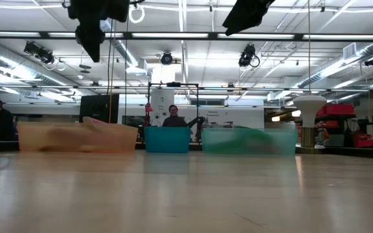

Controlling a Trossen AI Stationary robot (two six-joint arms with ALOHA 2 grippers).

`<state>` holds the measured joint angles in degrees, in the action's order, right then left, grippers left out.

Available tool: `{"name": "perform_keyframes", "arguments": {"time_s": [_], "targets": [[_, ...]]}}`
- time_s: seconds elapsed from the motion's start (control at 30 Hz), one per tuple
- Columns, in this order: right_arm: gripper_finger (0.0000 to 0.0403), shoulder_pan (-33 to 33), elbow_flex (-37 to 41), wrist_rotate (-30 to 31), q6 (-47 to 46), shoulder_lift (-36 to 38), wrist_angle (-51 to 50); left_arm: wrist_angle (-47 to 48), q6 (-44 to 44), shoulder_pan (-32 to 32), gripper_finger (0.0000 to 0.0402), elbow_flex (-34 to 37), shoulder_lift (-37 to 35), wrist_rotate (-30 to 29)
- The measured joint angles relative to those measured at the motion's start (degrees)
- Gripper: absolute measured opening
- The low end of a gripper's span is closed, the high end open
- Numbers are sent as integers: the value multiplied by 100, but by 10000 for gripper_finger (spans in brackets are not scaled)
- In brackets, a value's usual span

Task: Pick and place Stapler, Stapler remover, tape
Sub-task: Put the sky blue staple remover into the blue bin

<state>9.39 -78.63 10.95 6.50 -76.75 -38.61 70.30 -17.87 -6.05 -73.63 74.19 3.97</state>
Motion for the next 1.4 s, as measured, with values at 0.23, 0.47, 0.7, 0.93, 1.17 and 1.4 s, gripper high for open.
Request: {"name": "perform_keyframes", "arguments": {"time_s": [0.23,0.47,0.7,0.93,1.17,1.4], "targets": [[282,-2,0,1,2,0,2,-72,-1172,1023,282,-3,129,-11],[282,0,0,-1,2,0,2,-344,-1449,1877,279,1,207,-407],[282,0,0,-4,12,0,2,-514,-1798,2802,279,2,518,-580],[282,0,-2,-45,28,0,6,-903,-1917,3608,279,-1,1120,-697],[282,-2,-2,-198,27,0,9,-1214,-2526,4237,279,2,1909,-787],[282,-1,-2,-302,58,0,13,-1600,-2839,4827,279,0,2448,-738]]}}
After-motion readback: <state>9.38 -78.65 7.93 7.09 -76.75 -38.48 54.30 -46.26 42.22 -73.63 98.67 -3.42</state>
